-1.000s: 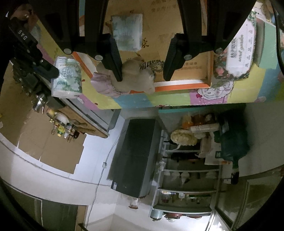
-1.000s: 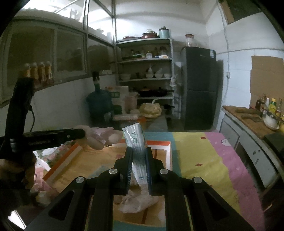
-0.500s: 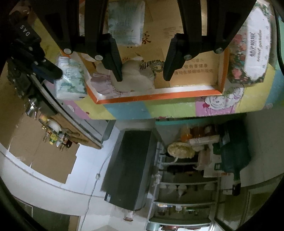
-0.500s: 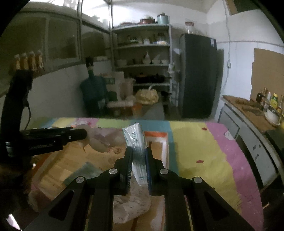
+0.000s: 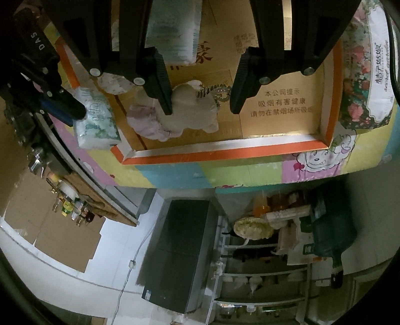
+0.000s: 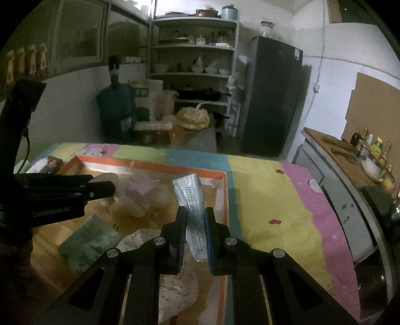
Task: Organize soft objects
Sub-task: 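Lower both items into the tray and open both grippers, then move both tools back from the tray over the pile of soft items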
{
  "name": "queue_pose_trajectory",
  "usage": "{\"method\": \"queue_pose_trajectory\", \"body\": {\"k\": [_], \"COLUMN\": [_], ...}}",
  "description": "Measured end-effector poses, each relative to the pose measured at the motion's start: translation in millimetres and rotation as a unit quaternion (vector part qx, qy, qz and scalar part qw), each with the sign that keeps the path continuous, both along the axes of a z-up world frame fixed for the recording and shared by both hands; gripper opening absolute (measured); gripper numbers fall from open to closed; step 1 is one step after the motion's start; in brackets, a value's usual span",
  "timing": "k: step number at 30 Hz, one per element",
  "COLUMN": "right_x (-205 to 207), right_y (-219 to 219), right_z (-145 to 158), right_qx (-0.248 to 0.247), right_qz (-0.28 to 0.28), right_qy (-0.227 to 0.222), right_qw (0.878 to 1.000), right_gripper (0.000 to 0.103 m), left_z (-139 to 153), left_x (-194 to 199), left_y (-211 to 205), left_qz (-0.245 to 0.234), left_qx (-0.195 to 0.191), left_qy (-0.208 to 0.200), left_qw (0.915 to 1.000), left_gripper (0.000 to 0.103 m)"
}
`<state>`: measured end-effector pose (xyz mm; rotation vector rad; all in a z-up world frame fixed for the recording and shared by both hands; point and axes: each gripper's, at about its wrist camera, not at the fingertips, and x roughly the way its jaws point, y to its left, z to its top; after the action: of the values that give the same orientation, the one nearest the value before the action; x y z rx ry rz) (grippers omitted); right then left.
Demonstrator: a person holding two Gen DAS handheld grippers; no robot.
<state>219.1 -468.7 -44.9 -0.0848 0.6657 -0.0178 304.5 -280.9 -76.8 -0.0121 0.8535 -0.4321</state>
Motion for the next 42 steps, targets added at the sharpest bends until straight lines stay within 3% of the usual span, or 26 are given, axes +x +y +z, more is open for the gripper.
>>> {"method": "queue_pose_trajectory", "body": {"k": [14, 18, 20, 23, 26, 37, 42], "right_x": [8.2, 9.2, 8.8, 9.0, 7.3, -6.1, -14.8], "right_y": [17.5, 16.0, 14.2, 10.7, 10.1, 7.6, 12.7], "right_z": [-7.8, -9.6, -10.9, -11.8, -12.4, -6.0, -2.1], "right_qx": [-0.018, -0.004, 0.003, 0.019, 0.032, 0.081, 0.097], "right_qz": [0.030, 0.038, 0.039, 0.043, 0.045, 0.042, 0.042], "right_qy": [0.018, 0.021, 0.023, 0.027, 0.027, 0.020, 0.014], "right_qw": [0.999, 0.999, 0.999, 0.999, 0.998, 0.996, 0.994], "right_gripper": [0.014, 0.023, 0.026, 0.030, 0.038, 0.038, 0.039], "left_z": [-9.5, -7.1, -5.4, -0.2, 5.6, 37.5, 56.4], "left_x": [8.5, 6.6, 5.6, 4.8, 2.2, -17.5, -34.9], "left_y": [0.1, 0.3, 0.9, 3.9, 9.1, 26.4, 36.3], "left_qz": [0.001, 0.008, 0.009, 0.015, 0.021, 0.021, 0.018], "left_qx": [-0.011, -0.006, -0.006, -0.010, -0.013, -0.036, -0.045], "left_qy": [0.042, 0.039, 0.038, 0.029, 0.018, -0.039, -0.088], "left_qw": [0.9991, 0.9992, 0.9992, 0.9994, 0.9995, 0.9984, 0.9949], "left_gripper": [0.052, 0.053, 0.061, 0.075, 0.077, 0.079, 0.091]}}
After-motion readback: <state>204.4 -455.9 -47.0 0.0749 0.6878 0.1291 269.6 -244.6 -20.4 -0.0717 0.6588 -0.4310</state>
